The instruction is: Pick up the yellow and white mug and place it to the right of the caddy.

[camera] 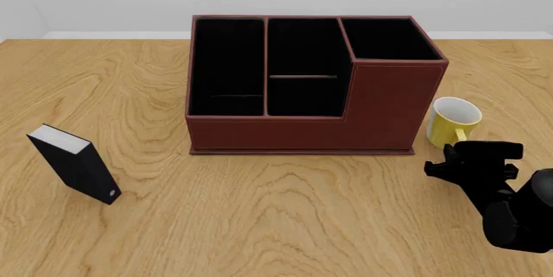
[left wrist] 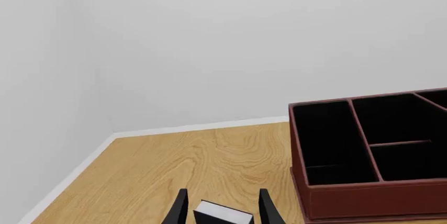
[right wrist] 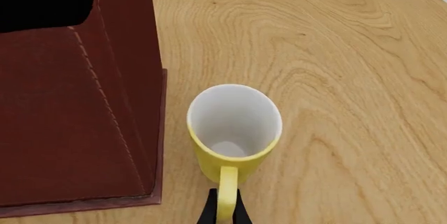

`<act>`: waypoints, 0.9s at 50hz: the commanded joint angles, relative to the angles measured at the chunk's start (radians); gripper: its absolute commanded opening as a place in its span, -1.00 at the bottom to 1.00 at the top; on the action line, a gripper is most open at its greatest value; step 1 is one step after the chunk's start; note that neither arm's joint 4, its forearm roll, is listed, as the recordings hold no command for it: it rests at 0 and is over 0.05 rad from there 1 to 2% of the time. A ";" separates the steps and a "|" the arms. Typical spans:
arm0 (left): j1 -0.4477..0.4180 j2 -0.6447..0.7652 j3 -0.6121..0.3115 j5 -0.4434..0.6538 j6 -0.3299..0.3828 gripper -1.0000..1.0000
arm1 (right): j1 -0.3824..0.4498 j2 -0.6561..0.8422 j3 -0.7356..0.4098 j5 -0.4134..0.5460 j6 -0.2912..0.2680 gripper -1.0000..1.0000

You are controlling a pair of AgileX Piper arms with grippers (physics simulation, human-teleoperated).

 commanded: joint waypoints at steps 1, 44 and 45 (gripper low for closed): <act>-0.001 0.000 0.007 -0.005 0.000 1.00 | 0.001 0.044 -0.022 0.000 0.012 -1.00; -0.001 0.000 0.007 -0.004 -0.005 1.00 | -0.008 0.047 -0.014 0.000 0.011 1.00; -0.001 0.000 0.007 -0.004 -0.007 1.00 | -0.009 0.045 -0.013 0.000 0.009 1.00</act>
